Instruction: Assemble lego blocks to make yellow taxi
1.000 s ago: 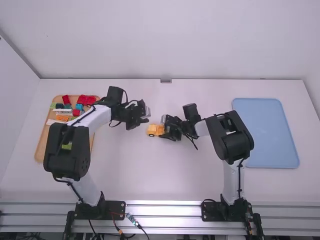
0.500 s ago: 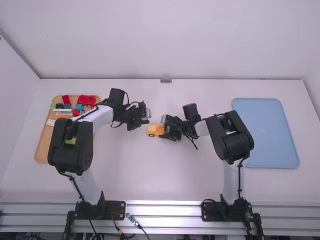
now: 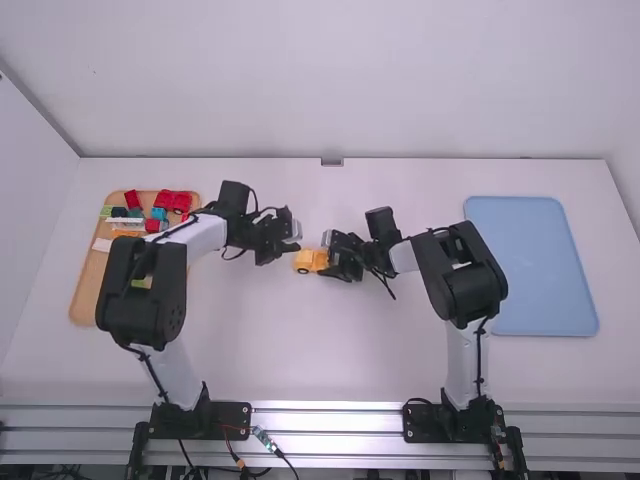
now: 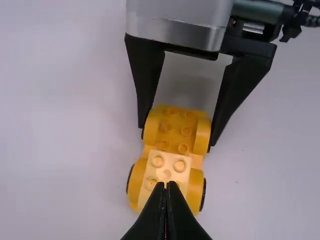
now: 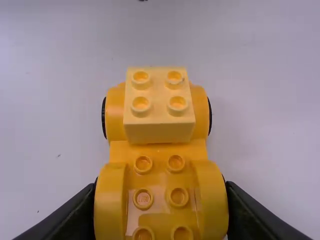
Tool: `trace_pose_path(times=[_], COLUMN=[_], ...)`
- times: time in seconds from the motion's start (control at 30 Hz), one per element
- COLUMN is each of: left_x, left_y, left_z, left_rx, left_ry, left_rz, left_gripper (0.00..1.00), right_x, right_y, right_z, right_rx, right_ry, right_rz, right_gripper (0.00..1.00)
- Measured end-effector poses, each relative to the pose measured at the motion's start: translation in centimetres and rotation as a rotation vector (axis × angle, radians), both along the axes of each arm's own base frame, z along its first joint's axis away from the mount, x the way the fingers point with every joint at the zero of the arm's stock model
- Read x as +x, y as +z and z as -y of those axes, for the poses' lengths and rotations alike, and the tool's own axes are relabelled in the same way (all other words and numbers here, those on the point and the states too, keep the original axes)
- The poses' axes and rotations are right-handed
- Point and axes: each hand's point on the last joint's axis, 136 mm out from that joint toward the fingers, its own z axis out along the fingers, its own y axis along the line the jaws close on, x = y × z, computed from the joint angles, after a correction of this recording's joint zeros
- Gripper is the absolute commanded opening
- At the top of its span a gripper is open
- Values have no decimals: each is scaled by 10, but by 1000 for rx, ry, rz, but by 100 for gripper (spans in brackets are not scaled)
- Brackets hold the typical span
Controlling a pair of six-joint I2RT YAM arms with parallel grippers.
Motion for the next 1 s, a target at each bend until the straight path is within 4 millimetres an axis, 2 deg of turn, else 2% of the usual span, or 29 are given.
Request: trace_pose_path(times=[0.1, 0.27, 0.47, 0.83, 1.0], left_x=[0, -11, 4, 9, 7], left_y=[-5, -20, -15, -18, -26], left_z=[0, -2, 6, 4, 5], left_rx=[-5, 26, 72, 100, 96], left_ry=[7, 16, 26, 54, 56], left_rz=[-22, -109, -55, -53, -82], left_gripper=[1, 1, 2, 2, 2], right_x=[0, 0, 0, 0, 0], right_y=[0, 0, 0, 0, 0], right_z=[0, 0, 0, 0, 0], right_rx=[0, 0, 1, 0, 0], right_ry=[1, 0, 1, 1, 1], right_rz=[1, 1, 0, 1, 1], right_gripper=[59, 59, 59, 59, 59])
